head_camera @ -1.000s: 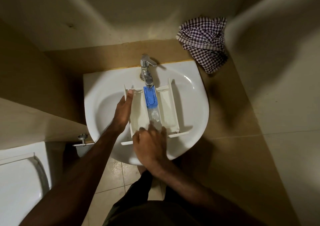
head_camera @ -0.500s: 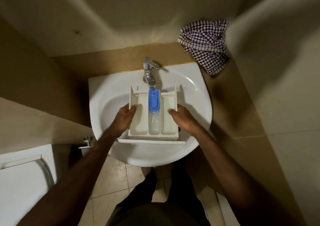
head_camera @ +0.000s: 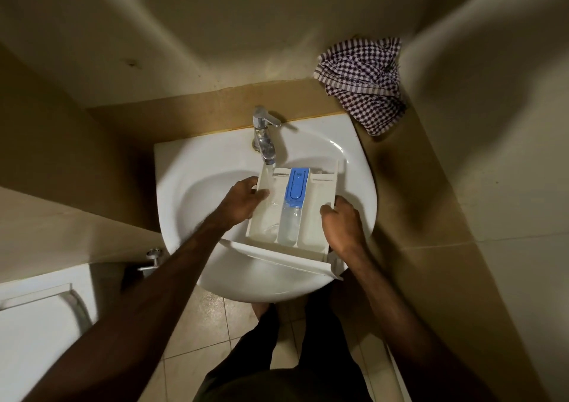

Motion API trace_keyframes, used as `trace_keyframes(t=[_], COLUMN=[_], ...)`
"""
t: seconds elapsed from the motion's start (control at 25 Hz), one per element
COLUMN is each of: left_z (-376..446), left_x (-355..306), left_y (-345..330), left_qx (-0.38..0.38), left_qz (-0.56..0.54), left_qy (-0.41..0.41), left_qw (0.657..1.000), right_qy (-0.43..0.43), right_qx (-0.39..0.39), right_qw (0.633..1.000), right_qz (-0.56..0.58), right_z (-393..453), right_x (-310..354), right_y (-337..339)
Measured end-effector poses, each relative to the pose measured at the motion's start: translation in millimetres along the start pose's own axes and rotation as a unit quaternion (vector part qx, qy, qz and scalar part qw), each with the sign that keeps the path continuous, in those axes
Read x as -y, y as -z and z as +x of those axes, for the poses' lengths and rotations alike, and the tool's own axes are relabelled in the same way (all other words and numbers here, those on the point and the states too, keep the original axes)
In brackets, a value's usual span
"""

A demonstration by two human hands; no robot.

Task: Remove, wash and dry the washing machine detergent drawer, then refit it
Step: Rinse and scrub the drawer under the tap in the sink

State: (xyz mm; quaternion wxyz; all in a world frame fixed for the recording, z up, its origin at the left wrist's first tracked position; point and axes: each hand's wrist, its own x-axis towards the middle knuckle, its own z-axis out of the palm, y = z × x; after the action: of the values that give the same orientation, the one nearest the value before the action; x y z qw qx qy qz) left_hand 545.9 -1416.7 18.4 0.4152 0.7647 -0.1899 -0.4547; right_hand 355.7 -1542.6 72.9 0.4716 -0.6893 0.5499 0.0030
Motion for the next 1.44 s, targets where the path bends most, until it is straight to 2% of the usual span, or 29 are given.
trace_keyframes(t=[0.12,0.2,0.36,0.52,0.68,0.76,0.84,0.96,1.04,1.12,1.16,1.24,1.32,1.4,1.44], left_z=[7.3,17.4,35.1,37.0,28.2,26.4,26.4,25.8,22.9,22.4,23.1,20.1,15.5,9.0,4.1], left_x=[-7.0,-15.0,-23.8,-21.2,-17.5,-18.9,-21.0,-17.0,-17.7,-19.6,-17.4,-11.8,-11.5,-19.1,-22.8], left_y=[-5.2,-3.9,-6.6,-14.6,-24.3,-25.1,-24.7,-26.2,-24.2,-20.1,-21.2,-30.2,-39.5,-38.3,-35.2], left_qx=[-0.06,-0.07,-0.077,-0.186,-0.237,-0.236,-0.217,-0.12,-0.053,-0.02,-0.029,-0.124,-0.197,-0.183,-0.173], left_qz=[-0.066,-0.066,0.049,0.203,0.19,0.19,0.196,0.18,0.117,0.101,0.115,0.164,0.126,0.094,0.13], left_qy=[-0.017,-0.014,-0.053,-0.073,-0.04,0.0,-0.002,-0.036,-0.006,0.014,0.001,-0.051,-0.077,-0.059,-0.049], left_qw=[0.996,0.995,0.994,0.959,0.952,0.953,0.956,0.976,0.992,0.995,0.993,0.977,0.969,0.977,0.975], right_qy=[0.022,0.039,0.06,0.063,0.071,0.072,0.072,0.075,0.077,0.077,0.079,0.08,0.071,0.063,0.06], right_qx=[-0.04,-0.064,-0.058,-0.039,-0.041,-0.041,-0.04,-0.042,-0.039,-0.033,-0.031,-0.033,-0.038,-0.045,-0.047], right_qw=[0.998,0.996,0.992,0.991,0.99,0.99,0.99,0.991,0.991,0.991,0.991,0.992,0.994,0.995,0.995], right_qz=[-0.036,-0.057,-0.097,-0.107,-0.112,-0.112,-0.113,-0.108,-0.106,-0.107,-0.104,-0.089,-0.071,-0.062,-0.06], right_z=[2.1,4.9,11.6,11.3,7.7,9.1,11.0,13.5,16.0,17.4,17.4,16.1,11.1,8.0,7.7], right_x=[0.1,1.0,3.4,5.8,4.2,4.0,2.8,0.0,-2.5,-3.1,-3.4,-6.3,-7.4,-7.3,-7.7], right_y=[7.7,11.7,18.1,14.8,11.6,13.8,14.6,15.1,17.0,17.5,16.8,13.8,9.1,5.7,4.8])
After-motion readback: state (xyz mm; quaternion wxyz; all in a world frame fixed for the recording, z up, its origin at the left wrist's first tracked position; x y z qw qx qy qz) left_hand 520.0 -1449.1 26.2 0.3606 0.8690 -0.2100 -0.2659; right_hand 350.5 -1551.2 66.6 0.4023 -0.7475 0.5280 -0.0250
